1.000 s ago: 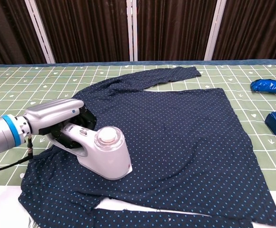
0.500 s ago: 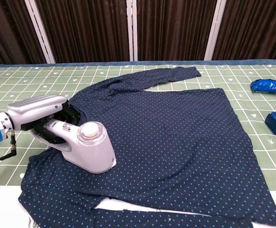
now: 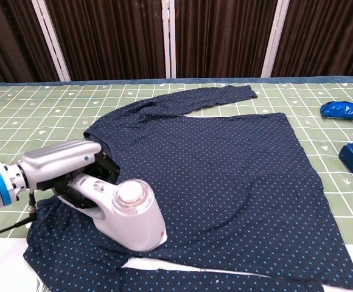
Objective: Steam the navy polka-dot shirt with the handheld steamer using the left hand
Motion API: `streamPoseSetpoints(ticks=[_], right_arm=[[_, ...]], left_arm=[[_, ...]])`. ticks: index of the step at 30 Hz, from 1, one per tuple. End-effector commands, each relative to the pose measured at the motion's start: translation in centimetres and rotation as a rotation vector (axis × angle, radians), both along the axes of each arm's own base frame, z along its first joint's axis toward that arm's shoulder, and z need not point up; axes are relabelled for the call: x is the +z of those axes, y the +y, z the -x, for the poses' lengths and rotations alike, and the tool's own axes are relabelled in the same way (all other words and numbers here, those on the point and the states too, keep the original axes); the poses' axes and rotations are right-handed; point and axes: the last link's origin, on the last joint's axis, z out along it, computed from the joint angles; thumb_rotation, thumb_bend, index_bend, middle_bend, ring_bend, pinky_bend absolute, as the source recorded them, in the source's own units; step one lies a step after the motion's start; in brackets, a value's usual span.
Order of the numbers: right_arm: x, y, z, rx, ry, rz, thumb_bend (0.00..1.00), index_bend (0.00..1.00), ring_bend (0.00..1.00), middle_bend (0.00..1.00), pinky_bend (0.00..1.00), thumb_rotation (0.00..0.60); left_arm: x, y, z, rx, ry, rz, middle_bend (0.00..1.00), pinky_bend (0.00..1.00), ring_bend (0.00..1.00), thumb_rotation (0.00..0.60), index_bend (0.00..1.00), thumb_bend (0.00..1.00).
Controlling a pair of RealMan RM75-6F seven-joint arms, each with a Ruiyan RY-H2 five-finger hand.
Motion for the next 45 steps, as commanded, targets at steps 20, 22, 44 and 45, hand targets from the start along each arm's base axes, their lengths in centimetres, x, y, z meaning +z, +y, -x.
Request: streamPoseSetpoints(ticks=[20, 22, 44, 45], right_arm=[[0.0, 0.1, -0.1, 0.003, 0.000, 0.001, 0.00, 0.00, 0.00, 0.00, 0.00, 0.600], [0.0, 0.1, -0.1, 0.004, 0.002, 0.000, 0.00, 0.00, 0.00, 0.00, 0.00, 0.600], [-0.2, 0.0, -0.2, 0.004, 0.005, -0.006, 0.00, 0.00, 0.00, 0.00, 0.00, 0.600], [-0.2, 0.0, -0.2, 0.004, 0.005, -0.007, 0.00, 0.00, 0.00, 0.00, 0.00, 0.600]], left_arm=[[0.7, 0.2, 1.3, 0.029, 0.016, -0.015, 0.86, 1.00, 0.78, 0.600, 0.92, 0.59], [1.2, 0.6, 1.9, 0.026, 0.031, -0.037, 0.86, 1.00, 0.78, 0.600, 0.92, 0.59], [7.3, 5.8, 5.9, 0.229, -0.039, -0.243, 0.86, 1.00, 0.78, 0.600, 0.92, 0.59], [7.7, 6.2, 6.4, 0.246, -0.032, -0.256, 0.86, 1.00, 0.78, 0.600, 0.92, 0.59]])
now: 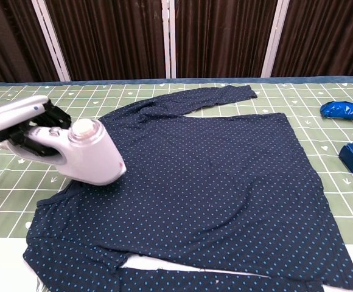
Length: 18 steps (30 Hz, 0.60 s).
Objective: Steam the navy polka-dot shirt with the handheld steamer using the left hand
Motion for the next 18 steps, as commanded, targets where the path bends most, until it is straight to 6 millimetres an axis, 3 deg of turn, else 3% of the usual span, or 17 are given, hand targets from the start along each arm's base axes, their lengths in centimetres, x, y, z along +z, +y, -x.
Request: streamPoseSetpoints(ticks=[1, 11, 13, 15, 17, 18], right_arm=[[0.0, 0.0, 0.0, 0.001, 0.000, -0.002, 0.00, 0.00, 0.00, 0.00, 0.00, 0.600], [-0.2, -0.1, -0.2, 0.006, 0.001, -0.006, 0.00, 0.00, 0.00, 0.00, 0.00, 0.600], [-0.2, -0.1, -0.2, 0.007, 0.003, -0.008, 0.00, 0.00, 0.00, 0.00, 0.00, 0.600], [-0.3, -0.2, -0.2, 0.006, 0.004, -0.009, 0.00, 0.00, 0.00, 0.00, 0.00, 0.600], [-0.4, -0.2, -0.2, 0.002, 0.003, -0.011, 0.00, 0.00, 0.00, 0.00, 0.00, 0.600], [-0.4, -0.2, -0.2, 0.001, 0.003, -0.012, 0.00, 0.00, 0.00, 0.00, 0.00, 0.600]], left_arm=[[1.5, 1.3, 1.9, 0.070, 0.021, -0.047, 0.86, 1.00, 0.78, 0.600, 0.92, 0.59], [3.5, 3.1, 6.8, 0.228, 0.099, -0.103, 0.86, 1.00, 0.78, 0.600, 0.91, 0.56], [3.5, 3.3, 7.4, 0.249, 0.113, -0.094, 0.84, 0.98, 0.77, 0.600, 0.89, 0.45], [3.5, 3.5, 7.6, 0.260, 0.119, -0.094, 0.79, 0.93, 0.73, 0.600, 0.82, 0.26], [3.4, 3.6, 7.7, 0.261, 0.116, -0.094, 0.62, 0.78, 0.62, 0.600, 0.65, 0.05], [3.4, 3.6, 7.6, 0.258, 0.114, -0.093, 0.55, 0.72, 0.57, 0.600, 0.59, 0.02]])
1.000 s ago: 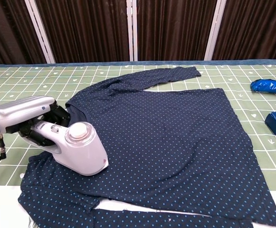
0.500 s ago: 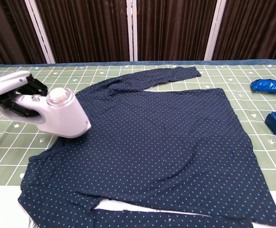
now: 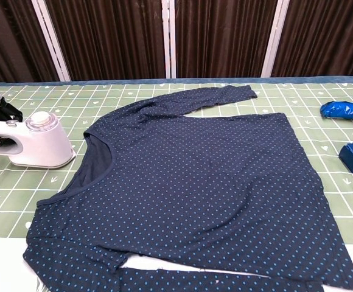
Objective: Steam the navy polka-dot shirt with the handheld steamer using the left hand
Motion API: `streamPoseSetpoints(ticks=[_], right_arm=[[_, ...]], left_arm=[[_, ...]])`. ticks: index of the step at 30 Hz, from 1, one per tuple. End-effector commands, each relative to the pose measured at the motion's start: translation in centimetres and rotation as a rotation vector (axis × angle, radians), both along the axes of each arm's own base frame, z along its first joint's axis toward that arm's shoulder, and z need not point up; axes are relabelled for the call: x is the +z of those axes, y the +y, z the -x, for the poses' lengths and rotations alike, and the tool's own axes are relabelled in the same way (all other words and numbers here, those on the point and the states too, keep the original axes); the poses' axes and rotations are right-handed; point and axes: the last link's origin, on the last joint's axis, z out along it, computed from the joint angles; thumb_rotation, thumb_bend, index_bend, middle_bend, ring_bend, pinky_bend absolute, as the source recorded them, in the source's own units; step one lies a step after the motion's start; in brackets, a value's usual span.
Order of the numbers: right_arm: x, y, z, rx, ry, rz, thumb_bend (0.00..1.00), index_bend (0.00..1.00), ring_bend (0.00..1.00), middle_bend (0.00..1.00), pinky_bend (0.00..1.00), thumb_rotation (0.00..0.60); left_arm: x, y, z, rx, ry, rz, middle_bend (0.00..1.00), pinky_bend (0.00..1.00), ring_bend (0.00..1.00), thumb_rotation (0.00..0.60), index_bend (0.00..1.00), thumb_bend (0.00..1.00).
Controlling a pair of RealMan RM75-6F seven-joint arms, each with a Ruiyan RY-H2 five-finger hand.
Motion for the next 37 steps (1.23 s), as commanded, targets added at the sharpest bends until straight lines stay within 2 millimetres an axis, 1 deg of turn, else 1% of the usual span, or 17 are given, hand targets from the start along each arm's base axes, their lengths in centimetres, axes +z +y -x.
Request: streamPoseSetpoints(ticks=[1, 2, 3, 4, 5, 7, 9, 10, 14, 17, 19, 21, 26, 28, 31, 34, 37], right_arm=[[-0.1, 0.0, 0.0, -0.002, 0.000, -0.002, 0.00, 0.00, 0.00, 0.00, 0.00, 0.600], [-0.1, 0.0, 0.0, -0.001, 0.001, -0.003, 0.00, 0.00, 0.00, 0.00, 0.00, 0.600], [-0.1, 0.0, 0.0, 0.000, 0.001, -0.004, 0.00, 0.00, 0.00, 0.00, 0.00, 0.600], [-0.2, 0.0, -0.1, 0.001, 0.002, -0.006, 0.00, 0.00, 0.00, 0.00, 0.00, 0.600], [-0.2, 0.0, -0.1, 0.002, 0.002, -0.007, 0.00, 0.00, 0.00, 0.00, 0.00, 0.600], [-0.2, 0.0, -0.1, 0.002, 0.000, -0.008, 0.00, 0.00, 0.00, 0.00, 0.00, 0.600], [-0.2, 0.1, -0.1, 0.002, -0.001, -0.008, 0.00, 0.00, 0.00, 0.00, 0.00, 0.600], [-0.1, 0.1, -0.1, 0.003, -0.002, -0.007, 0.00, 0.00, 0.00, 0.00, 0.00, 0.600], [-0.1, 0.1, -0.2, 0.009, -0.006, -0.008, 0.00, 0.00, 0.00, 0.00, 0.00, 0.600], [0.0, 0.3, -0.4, 0.018, -0.010, -0.008, 0.00, 0.00, 0.00, 0.00, 0.00, 0.600], [0.0, 0.4, -0.5, 0.024, -0.012, -0.009, 0.00, 0.00, 0.00, 0.00, 0.00, 0.600], [0.0, 0.5, -0.7, 0.030, -0.015, -0.010, 0.00, 0.00, 0.00, 0.00, 0.00, 0.600], [0.0, 0.6, -1.0, 0.047, -0.020, -0.015, 0.00, 0.00, 0.00, 0.00, 0.00, 0.600], [0.1, 0.6, -1.1, 0.050, -0.019, -0.016, 0.00, 0.00, 0.00, 0.00, 0.00, 0.600], [0.2, 0.7, -1.1, 0.056, -0.016, -0.013, 0.00, 0.00, 0.00, 0.00, 0.00, 0.600], [0.4, 0.8, -1.0, 0.056, -0.021, -0.010, 0.00, 0.00, 0.00, 0.00, 0.00, 0.600], [0.6, 0.8, -1.0, 0.059, -0.027, -0.008, 0.00, 0.00, 0.00, 0.00, 0.00, 0.600]], left_arm=[[-0.1, 0.1, -0.1, -0.005, -0.006, 0.000, 0.44, 0.64, 0.48, 0.600, 0.50, 0.00], [0.0, 0.1, -0.1, -0.012, -0.005, -0.004, 0.33, 0.55, 0.38, 0.600, 0.41, 0.00], [0.0, 0.0, -0.2, -0.020, -0.003, -0.005, 0.18, 0.43, 0.24, 0.600, 0.28, 0.00], [0.1, 0.0, -0.3, -0.026, -0.004, -0.003, 0.13, 0.39, 0.19, 0.600, 0.24, 0.00], [0.2, -0.1, -0.4, -0.030, -0.007, -0.002, 0.05, 0.28, 0.09, 0.600, 0.14, 0.00], [0.5, -0.3, -0.6, -0.039, -0.020, 0.006, 0.00, 0.15, 0.01, 0.600, 0.03, 0.00], [1.0, -0.6, -0.9, -0.054, -0.030, -0.001, 0.00, 0.08, 0.00, 0.600, 0.00, 0.00], [1.3, -0.8, -0.9, -0.061, -0.032, -0.004, 0.00, 0.06, 0.00, 0.600, 0.00, 0.00], [2.3, -1.8, -0.9, -0.060, -0.024, 0.012, 0.00, 0.02, 0.00, 0.600, 0.00, 0.00], [3.9, -3.1, -1.0, -0.070, -0.030, -0.014, 0.00, 0.00, 0.00, 0.600, 0.00, 0.00], [5.1, -4.2, -1.0, -0.093, -0.001, -0.061, 0.00, 0.00, 0.00, 0.600, 0.00, 0.00], [6.1, -5.7, -0.9, -0.095, 0.021, -0.118, 0.00, 0.00, 0.00, 0.600, 0.00, 0.00], [8.6, -10.9, -1.9, -0.056, 0.088, -0.244, 0.00, 0.00, 0.00, 0.600, 0.00, 0.00], [9.0, -11.9, -2.2, -0.042, 0.098, -0.262, 0.00, 0.00, 0.00, 0.600, 0.00, 0.00], [10.1, -14.7, -3.2, -0.007, 0.104, -0.299, 0.00, 0.00, 0.00, 0.600, 0.00, 0.00], [10.6, -16.5, -3.9, 0.014, 0.113, -0.302, 0.00, 0.00, 0.00, 0.600, 0.00, 0.00], [10.7, -17.6, -4.1, 0.023, 0.117, -0.296, 0.00, 0.00, 0.00, 0.600, 0.00, 0.00]])
